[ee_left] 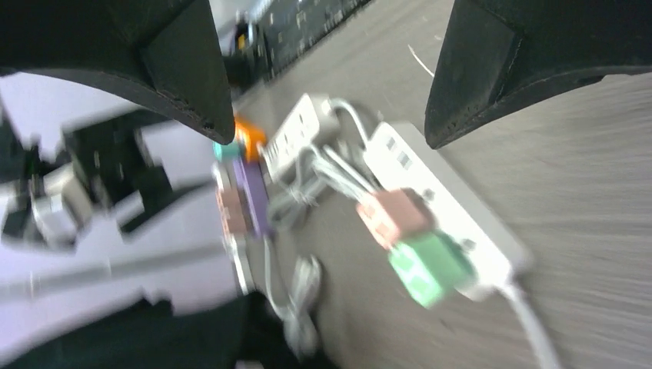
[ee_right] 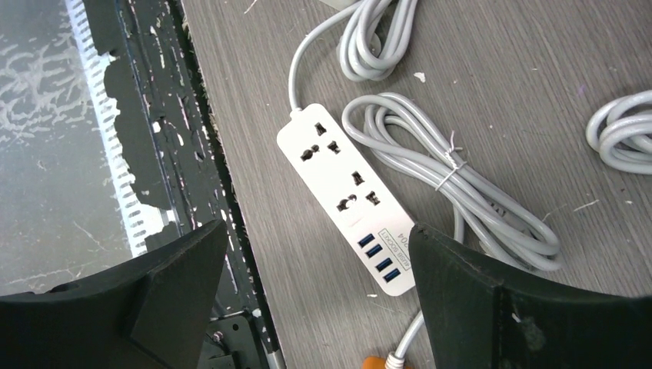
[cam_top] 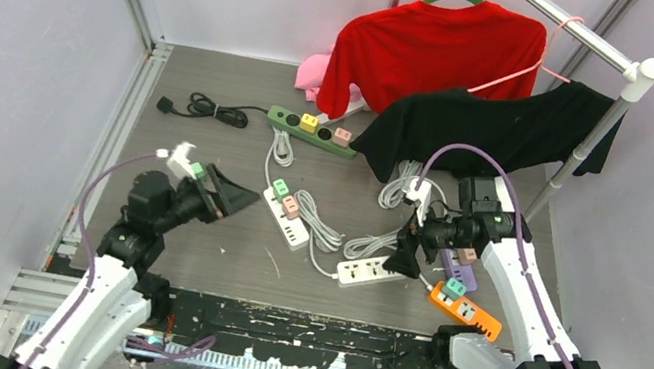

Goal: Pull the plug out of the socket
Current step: Pick up the socket from the center of the board.

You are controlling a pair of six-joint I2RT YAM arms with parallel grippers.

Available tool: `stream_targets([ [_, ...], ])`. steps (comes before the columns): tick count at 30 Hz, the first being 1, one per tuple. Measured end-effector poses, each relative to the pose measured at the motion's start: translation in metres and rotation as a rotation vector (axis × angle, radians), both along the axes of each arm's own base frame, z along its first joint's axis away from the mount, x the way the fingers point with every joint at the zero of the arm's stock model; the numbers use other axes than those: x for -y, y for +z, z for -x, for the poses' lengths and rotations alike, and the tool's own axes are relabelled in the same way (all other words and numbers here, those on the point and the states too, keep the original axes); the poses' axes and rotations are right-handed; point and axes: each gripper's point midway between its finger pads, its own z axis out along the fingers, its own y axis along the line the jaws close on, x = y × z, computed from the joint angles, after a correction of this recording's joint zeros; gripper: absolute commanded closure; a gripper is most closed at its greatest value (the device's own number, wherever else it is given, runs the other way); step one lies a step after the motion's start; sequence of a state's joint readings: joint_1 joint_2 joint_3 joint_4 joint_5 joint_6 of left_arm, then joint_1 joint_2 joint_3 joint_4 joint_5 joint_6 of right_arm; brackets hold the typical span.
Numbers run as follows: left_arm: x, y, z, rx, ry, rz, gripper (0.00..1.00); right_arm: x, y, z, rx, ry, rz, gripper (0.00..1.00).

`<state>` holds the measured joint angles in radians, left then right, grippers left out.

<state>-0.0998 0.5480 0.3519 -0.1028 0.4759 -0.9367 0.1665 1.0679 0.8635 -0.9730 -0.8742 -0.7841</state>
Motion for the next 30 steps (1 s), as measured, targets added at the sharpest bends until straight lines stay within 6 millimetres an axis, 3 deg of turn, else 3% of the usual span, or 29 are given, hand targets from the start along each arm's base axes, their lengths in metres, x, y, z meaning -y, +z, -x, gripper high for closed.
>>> stream_targets([
  [5,0.084,-0.007,0.051,0.066,-0.371,-0.062,0.12,0.006,0.001,-0.003,-0.004,-0.033,-0.009,0.08],
  [9,0.138,-0.032,0.096,0.132,-0.607,-0.265,0.11,0.012,0.002,-0.007,-0.009,-0.066,-0.018,0.08],
  [12,0.169,-0.047,0.104,0.181,-0.688,-0.478,0.11,0.014,0.004,-0.008,-0.006,-0.081,-0.025,0.08],
  [16,0.205,-0.060,0.094,0.256,-0.719,-0.763,0.07,0.016,0.006,-0.009,0.000,-0.095,-0.032,0.08],
  [22,0.235,-0.093,0.080,0.285,-0.795,-1.051,0.05,0.018,0.009,-0.010,0.011,-0.109,-0.038,0.08],
  [26,0.236,-0.117,0.078,0.273,-0.861,-1.152,0.06,0.019,0.011,-0.010,0.019,-0.115,-0.041,0.08],
  [30,0.239,-0.126,0.080,0.271,-0.907,-1.174,0.07,0.020,0.012,-0.010,0.026,-0.118,-0.043,0.08],
])
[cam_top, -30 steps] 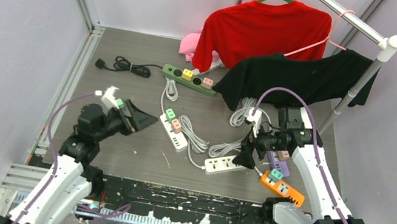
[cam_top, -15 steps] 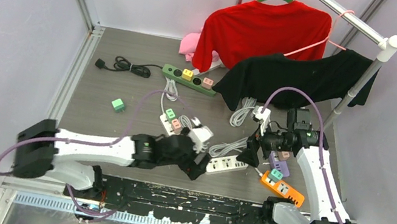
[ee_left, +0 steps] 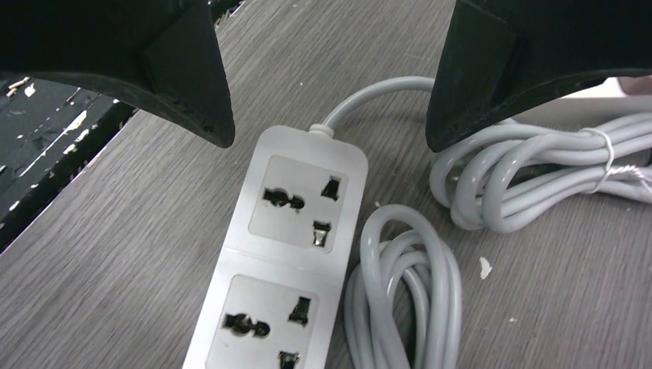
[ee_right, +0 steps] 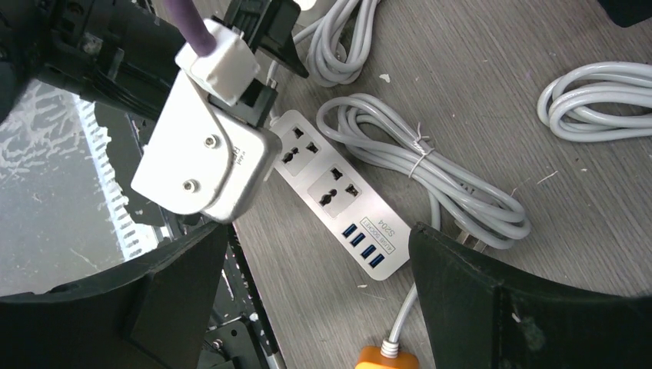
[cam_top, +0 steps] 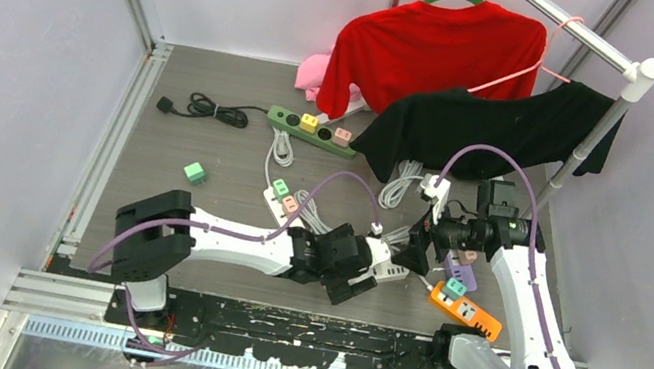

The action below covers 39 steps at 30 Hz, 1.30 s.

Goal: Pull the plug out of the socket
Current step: Pick up the socket from the center of the board.

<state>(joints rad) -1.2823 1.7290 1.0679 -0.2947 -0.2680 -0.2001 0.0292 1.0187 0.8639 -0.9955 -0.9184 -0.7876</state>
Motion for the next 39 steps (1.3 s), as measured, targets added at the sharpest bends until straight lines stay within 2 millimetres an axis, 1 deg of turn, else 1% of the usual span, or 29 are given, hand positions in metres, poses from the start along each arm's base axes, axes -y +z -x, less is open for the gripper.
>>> stream_targets([
  [4,0.005,-0.004,-0.002,-0.022,-0.007,0.004,0.12,0.000,0.000,0.000,-0.002,-0.001,0.002,0.08],
  [5,0.006,-0.006,-0.002,-0.030,-0.009,0.007,0.15,0.000,0.000,0.000,-0.003,-0.001,0.001,0.08],
  [10,0.009,-0.013,-0.001,-0.072,-0.021,0.017,0.20,0.000,0.000,0.000,-0.003,-0.001,0.000,0.08],
  [12,0.011,-0.015,0.000,-0.079,-0.025,0.023,0.25,0.000,0.000,0.000,-0.003,-0.001,0.000,0.08],
  [16,0.017,-0.019,0.000,-0.087,-0.028,0.035,0.41,0.000,0.000,0.000,-0.002,-0.001,0.000,0.08],
  [20,0.021,-0.022,-0.001,-0.091,-0.032,0.040,0.47,0.000,0.000,0.000,-0.002,-0.001,0.000,0.08],
  [21,0.022,-0.022,-0.001,-0.091,-0.032,0.042,0.51,0.000,0.000,0.000,-0.002,-0.001,0.000,0.08],
  [23,0.022,-0.022,-0.001,-0.090,-0.032,0.044,0.65,0.000,0.000,0.000,-0.003,-0.001,0.000,0.08],
  [24,0.023,-0.022,-0.001,-0.089,-0.031,0.045,0.75,0.000,0.000,0.000,-0.003,-0.001,0.000,0.08],
  [25,0.023,-0.022,-0.001,-0.089,-0.031,0.046,0.88,0.000,0.000,0.000,-0.002,-0.001,0.000,0.08],
  [26,0.023,-0.022,-0.001,-0.089,-0.032,0.047,0.98,0.000,0.000,0.000,-0.003,-0.001,0.000,0.08],
  [27,0.023,-0.022,-0.001,-0.089,-0.032,0.047,1.00,0.000,0.000,0.000,-0.003,-0.001,0.000,0.08],
  [31,0.023,-0.021,-0.001,-0.086,-0.031,0.054,1.00,0.000,0.000,0.000,-0.002,-0.001,0.000,0.08],
  [34,0.014,-0.017,0.002,-0.082,-0.029,0.076,1.00,0.000,0.000,0.000,-0.002,-0.001,0.000,0.07],
  [37,0.000,-0.003,0.007,-0.073,-0.026,0.125,1.00,0.000,0.000,0.000,-0.002,0.000,-0.001,0.08],
  [39,-0.006,0.013,0.010,-0.064,-0.022,0.183,1.00,0.000,0.000,0.000,-0.002,0.000,-0.001,0.07],
])
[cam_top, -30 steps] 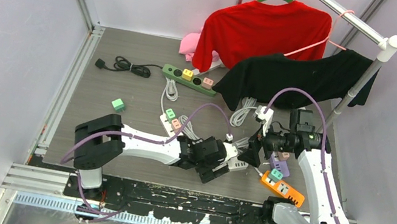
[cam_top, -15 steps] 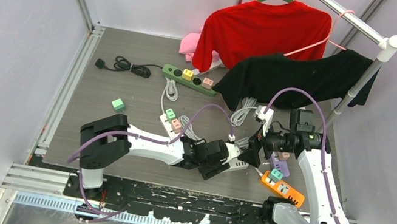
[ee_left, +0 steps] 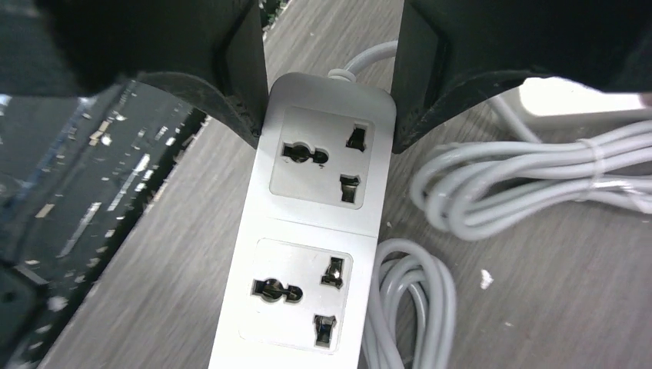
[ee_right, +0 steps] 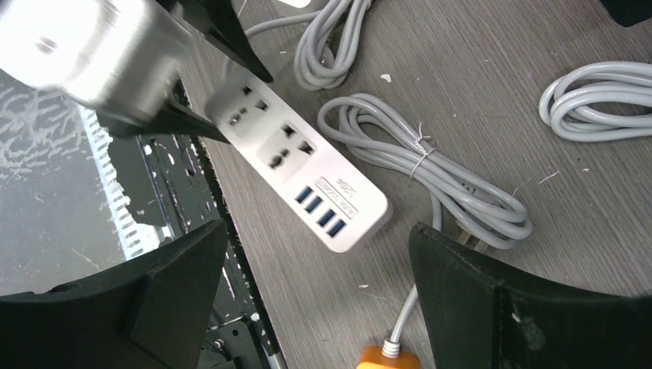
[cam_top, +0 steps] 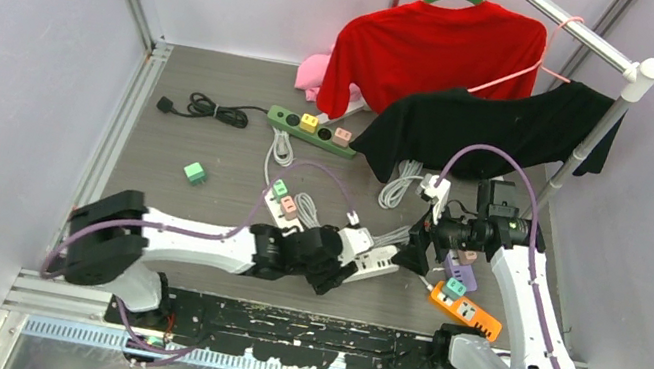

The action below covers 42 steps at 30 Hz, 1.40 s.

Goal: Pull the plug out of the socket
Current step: Pick up the socket from the center of the board, then place the socket at the center of the board.

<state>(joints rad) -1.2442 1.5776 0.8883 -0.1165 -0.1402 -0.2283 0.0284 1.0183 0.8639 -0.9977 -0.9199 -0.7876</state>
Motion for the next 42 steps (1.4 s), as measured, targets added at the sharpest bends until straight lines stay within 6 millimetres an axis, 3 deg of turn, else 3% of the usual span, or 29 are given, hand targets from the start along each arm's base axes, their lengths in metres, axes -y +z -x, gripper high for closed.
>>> stream_targets([
  [6,-0.013,0.052,0.006,0.031,0.014,0.181,1.00,0.000,0.000,0.000,0.001,0.001,-0.002,0.08],
  [12,-0.029,0.084,0.009,0.046,0.038,0.282,1.00,0.000,0.001,0.001,0.006,0.001,-0.003,0.08],
  [21,-0.059,0.141,-0.005,0.096,0.108,0.405,1.00,0.000,0.002,0.000,0.006,-0.002,-0.005,0.08],
  [32,-0.116,0.211,-0.047,0.222,0.264,0.447,1.00,0.000,0.002,0.000,0.006,-0.004,-0.005,0.08],
  [42,-0.192,0.242,-0.107,0.330,0.527,0.374,1.00,0.000,0.002,0.000,0.006,-0.004,-0.005,0.07],
])
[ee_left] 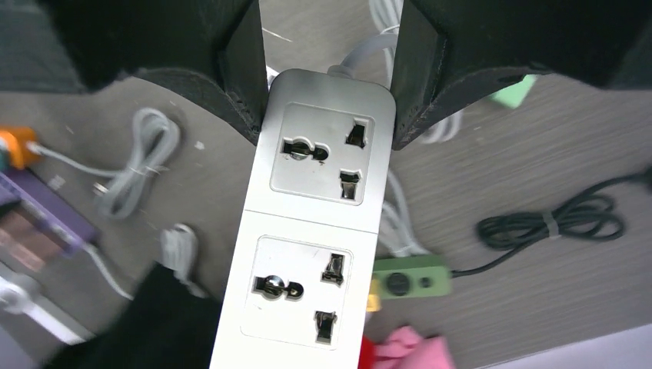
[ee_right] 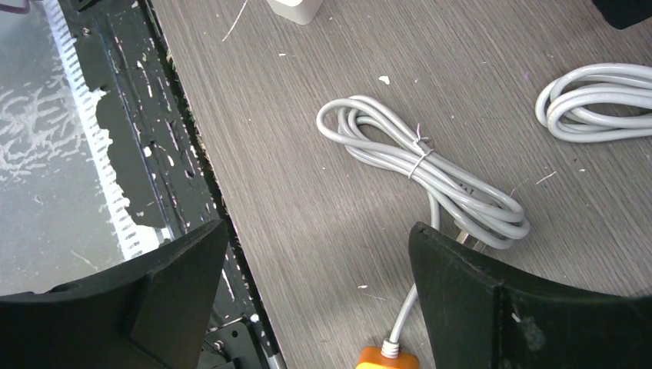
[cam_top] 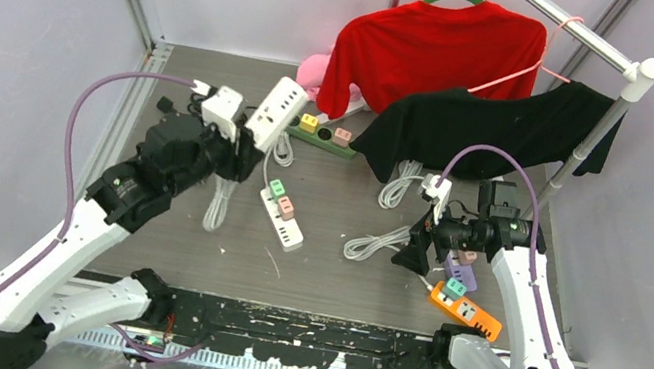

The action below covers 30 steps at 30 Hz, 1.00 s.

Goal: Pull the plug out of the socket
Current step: Place the socket at the center of the board.

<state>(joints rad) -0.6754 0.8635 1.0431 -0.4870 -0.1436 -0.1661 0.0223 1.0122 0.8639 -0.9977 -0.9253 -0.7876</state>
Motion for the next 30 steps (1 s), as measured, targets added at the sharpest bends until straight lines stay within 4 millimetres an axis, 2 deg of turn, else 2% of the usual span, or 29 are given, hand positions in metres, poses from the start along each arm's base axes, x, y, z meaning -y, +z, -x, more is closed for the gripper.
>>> stream_targets([
  [2,-0.021,-0.002,-0.018,-0.013,0.082,0.001,1.00,0.000,0.000,0.000,0.000,0.000,0.000,0.08],
  [3,-0.023,-0.002,-0.020,-0.019,0.085,0.006,1.00,0.000,0.000,0.000,0.000,0.000,0.000,0.08],
  [4,-0.046,-0.009,-0.037,-0.043,0.172,0.006,1.00,0.000,0.000,0.000,0.000,0.000,0.000,0.08],
  [6,-0.076,-0.021,-0.057,-0.094,0.285,0.021,1.00,0.000,0.000,0.000,0.000,0.000,0.000,0.08],
  [10,-0.124,-0.043,-0.086,-0.178,0.456,0.111,1.00,0.000,0.000,0.000,0.000,0.000,0.000,0.08],
  [14,-0.171,-0.084,-0.109,-0.294,0.656,0.238,1.00,0.000,0.000,0.000,0.002,0.002,0.000,0.08],
  [19,-0.198,-0.143,-0.126,-0.467,0.840,0.331,0.98,-0.001,0.002,0.001,0.013,0.008,-0.005,0.08],
  [23,-0.209,-0.182,-0.128,-0.580,0.927,0.353,0.77,-0.002,0.004,0.002,0.021,0.017,-0.013,0.08],
  [30,-0.228,-0.204,-0.139,-0.596,1.042,0.393,0.42,-0.004,0.008,0.006,0.036,0.031,-0.029,0.08],
])
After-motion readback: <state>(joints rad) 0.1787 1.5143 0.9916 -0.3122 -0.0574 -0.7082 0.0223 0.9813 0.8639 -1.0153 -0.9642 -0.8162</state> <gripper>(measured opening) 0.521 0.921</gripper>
